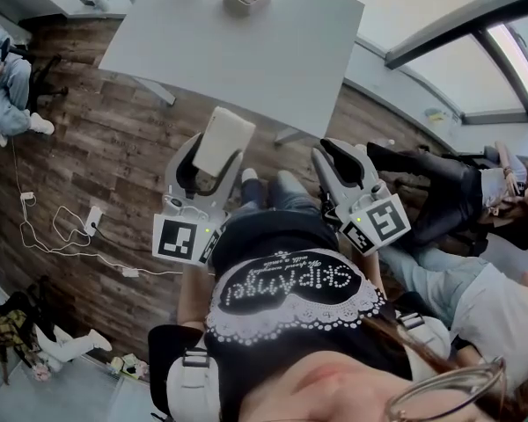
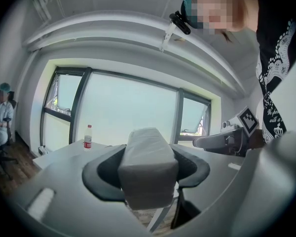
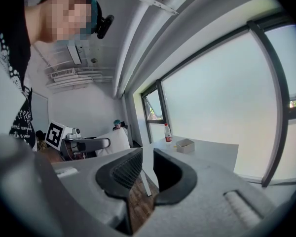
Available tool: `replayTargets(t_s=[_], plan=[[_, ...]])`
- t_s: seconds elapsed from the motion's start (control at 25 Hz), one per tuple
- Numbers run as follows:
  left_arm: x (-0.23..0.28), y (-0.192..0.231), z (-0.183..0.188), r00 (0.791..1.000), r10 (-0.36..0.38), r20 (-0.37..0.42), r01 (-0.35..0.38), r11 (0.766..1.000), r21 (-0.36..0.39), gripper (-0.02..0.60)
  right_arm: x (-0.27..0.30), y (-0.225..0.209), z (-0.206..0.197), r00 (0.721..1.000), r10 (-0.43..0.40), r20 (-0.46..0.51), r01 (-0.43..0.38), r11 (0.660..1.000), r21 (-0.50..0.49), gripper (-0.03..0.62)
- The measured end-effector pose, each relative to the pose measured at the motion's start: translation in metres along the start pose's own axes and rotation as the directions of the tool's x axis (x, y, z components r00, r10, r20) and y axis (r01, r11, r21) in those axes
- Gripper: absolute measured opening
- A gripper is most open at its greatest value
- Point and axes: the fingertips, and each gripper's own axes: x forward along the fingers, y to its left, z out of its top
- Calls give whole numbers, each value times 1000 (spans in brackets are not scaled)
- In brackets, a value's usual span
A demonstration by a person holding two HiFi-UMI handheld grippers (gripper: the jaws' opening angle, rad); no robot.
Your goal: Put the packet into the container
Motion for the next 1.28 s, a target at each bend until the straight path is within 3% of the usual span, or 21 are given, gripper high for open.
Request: replayTargets(t_s=[0.64,1.28], plan=[[17,26,-9,999,44,-28,-45,998,-33,267,40,-15,4,999,41,-25,-40,999,14,69],[107,63,13,997,74,-5,-74,997,-28,267,102,-91,32,998,59,-39,-58,998,11,69]])
